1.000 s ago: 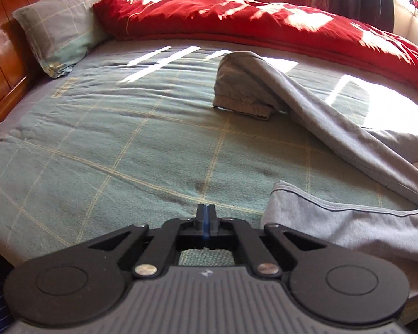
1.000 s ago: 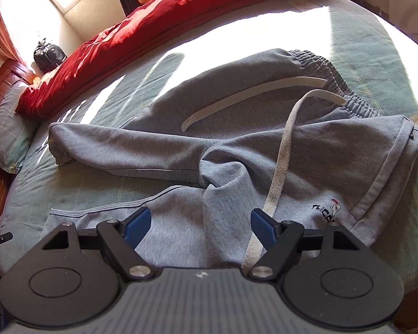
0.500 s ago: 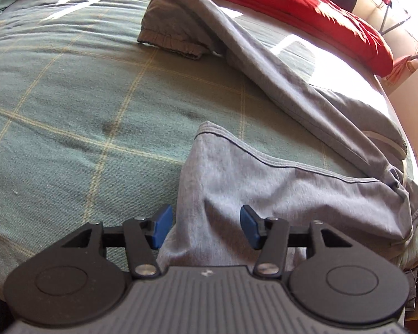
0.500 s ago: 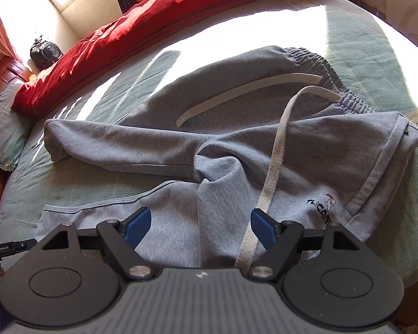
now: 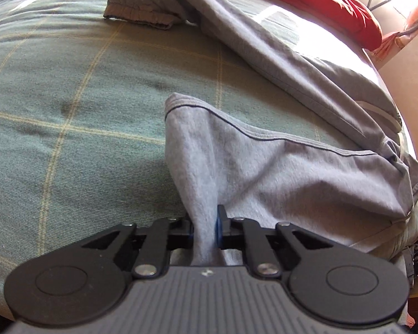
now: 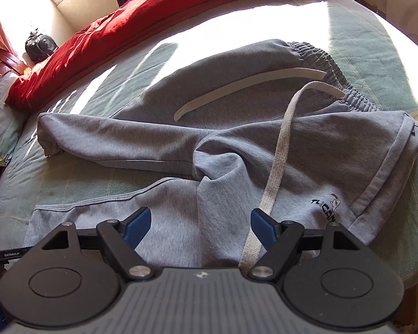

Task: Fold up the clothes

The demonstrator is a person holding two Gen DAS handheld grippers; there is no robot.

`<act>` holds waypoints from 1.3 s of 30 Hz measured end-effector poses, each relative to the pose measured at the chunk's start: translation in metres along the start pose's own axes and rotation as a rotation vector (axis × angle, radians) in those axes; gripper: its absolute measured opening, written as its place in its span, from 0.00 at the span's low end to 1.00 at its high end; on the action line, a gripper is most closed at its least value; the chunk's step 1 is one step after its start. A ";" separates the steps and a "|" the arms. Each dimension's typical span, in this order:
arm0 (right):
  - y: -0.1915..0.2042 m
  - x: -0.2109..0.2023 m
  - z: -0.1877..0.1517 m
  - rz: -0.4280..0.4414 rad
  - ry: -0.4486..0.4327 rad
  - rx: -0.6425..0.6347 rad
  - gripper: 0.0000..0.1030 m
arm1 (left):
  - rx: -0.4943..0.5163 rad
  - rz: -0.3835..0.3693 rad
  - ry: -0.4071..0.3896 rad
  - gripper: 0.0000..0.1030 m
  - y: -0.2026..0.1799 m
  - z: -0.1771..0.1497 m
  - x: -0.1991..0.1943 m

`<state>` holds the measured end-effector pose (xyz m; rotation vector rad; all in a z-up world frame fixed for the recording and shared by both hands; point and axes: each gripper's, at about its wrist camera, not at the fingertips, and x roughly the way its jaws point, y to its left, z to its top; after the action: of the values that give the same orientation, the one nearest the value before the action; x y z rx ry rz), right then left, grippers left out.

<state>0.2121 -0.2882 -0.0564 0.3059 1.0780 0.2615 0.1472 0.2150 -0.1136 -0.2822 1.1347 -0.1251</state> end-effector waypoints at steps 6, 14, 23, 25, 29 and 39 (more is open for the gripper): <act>-0.001 -0.005 0.001 0.000 -0.013 -0.004 0.80 | 0.009 0.044 -0.137 0.09 -0.005 0.012 -0.048; -0.009 -0.014 0.002 -0.002 -0.036 0.019 0.80 | -0.097 0.190 -0.197 0.09 0.032 0.024 -0.083; -0.017 -0.016 0.004 -0.009 -0.045 0.042 0.80 | -0.187 0.278 -0.145 0.14 0.065 0.005 -0.078; -0.017 -0.016 0.005 -0.008 -0.044 0.044 0.80 | -0.191 0.316 -0.162 0.14 0.066 0.005 -0.082; -0.016 -0.018 0.004 -0.005 -0.051 0.037 0.80 | -0.164 0.319 -0.203 0.17 0.062 0.011 -0.097; -0.030 -0.018 0.000 0.027 -0.039 0.093 0.80 | 0.211 0.222 -0.193 0.48 -0.037 0.002 -0.078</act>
<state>0.2053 -0.3229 -0.0528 0.4076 1.0503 0.2290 0.1182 0.1992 -0.0337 0.0202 0.9451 -0.0193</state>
